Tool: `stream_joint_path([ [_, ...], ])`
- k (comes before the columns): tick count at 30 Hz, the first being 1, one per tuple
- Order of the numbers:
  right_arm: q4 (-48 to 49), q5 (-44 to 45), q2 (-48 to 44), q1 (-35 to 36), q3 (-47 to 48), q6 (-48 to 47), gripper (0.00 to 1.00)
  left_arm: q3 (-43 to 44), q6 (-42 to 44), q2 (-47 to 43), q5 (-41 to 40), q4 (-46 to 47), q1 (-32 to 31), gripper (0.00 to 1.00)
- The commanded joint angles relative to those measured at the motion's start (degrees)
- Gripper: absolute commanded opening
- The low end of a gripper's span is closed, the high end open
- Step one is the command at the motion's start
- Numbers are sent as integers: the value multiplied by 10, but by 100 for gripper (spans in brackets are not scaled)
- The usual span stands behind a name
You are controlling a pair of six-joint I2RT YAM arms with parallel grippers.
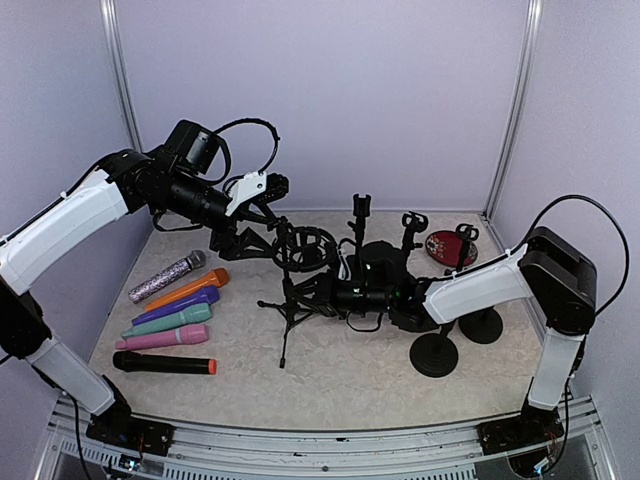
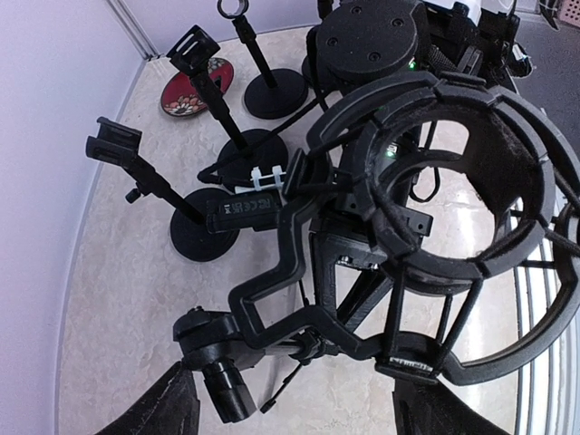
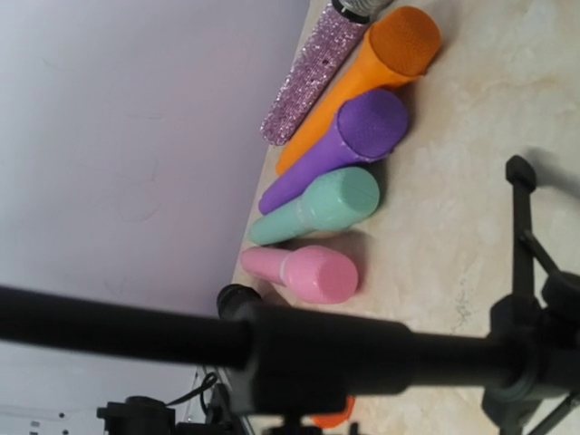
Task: Remove the microphone from the stand
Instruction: Unscrew the knob on the stand of the microphone stand.
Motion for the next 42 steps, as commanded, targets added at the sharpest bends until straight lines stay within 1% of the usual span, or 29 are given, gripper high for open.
stream_joint_path([
  [1, -5, -4, 8, -2, 21, -6, 9, -3, 3, -12, 0, 9, 5, 71],
  [4, -14, 3, 4, -2, 18, -12, 1, -5, 3, -12, 0, 9, 7, 71],
  [5, -19, 7, 1, -1, 18, -17, 0, -5, 2, -11, 0, 9, 7, 71],
  [9, -63, 40, -13, 7, 31, -60, 0, -7, 4, -10, 1, 10, 10, 70],
  [14, -197, 133, -14, 35, 94, -170, 0, -7, 3, -10, 2, 11, 15, 69],
  [18, -252, 204, -4, 57, 121, -235, 0, -7, 4, -11, 2, 10, 20, 68],
  [26, -273, 313, 1, 88, 132, -316, 0, -4, 7, -8, 5, 7, 33, 68],
  [29, -242, 305, -14, 89, 120, -313, 0, 2, 7, -5, 12, 6, 46, 68],
  [30, -211, 294, -22, 88, 111, -307, 10, 4, 7, -5, 16, 5, 50, 68],
  [31, -185, 275, -30, 85, 100, -292, 23, 8, 7, -4, 21, 3, 54, 68],
  [32, -155, 251, -37, 78, 85, -274, 34, 10, 7, -3, 22, 1, 57, 68],
  [33, -121, 214, -44, 68, 68, -249, 40, 10, 7, -4, 24, 1, 59, 68],
  [34, -83, 167, -48, 59, 50, -223, 44, 11, 7, -4, 26, 0, 59, 68],
  [36, -32, 112, -50, 41, 24, -176, 48, 11, 7, -5, 29, -1, 60, 68],
  [38, -7, 74, -45, 29, 14, -133, 48, 9, 6, -4, 32, -1, 59, 68],
  [42, 24, 35, -28, 14, 7, -72, 46, 6, 5, -5, 35, 0, 59, 68],
])
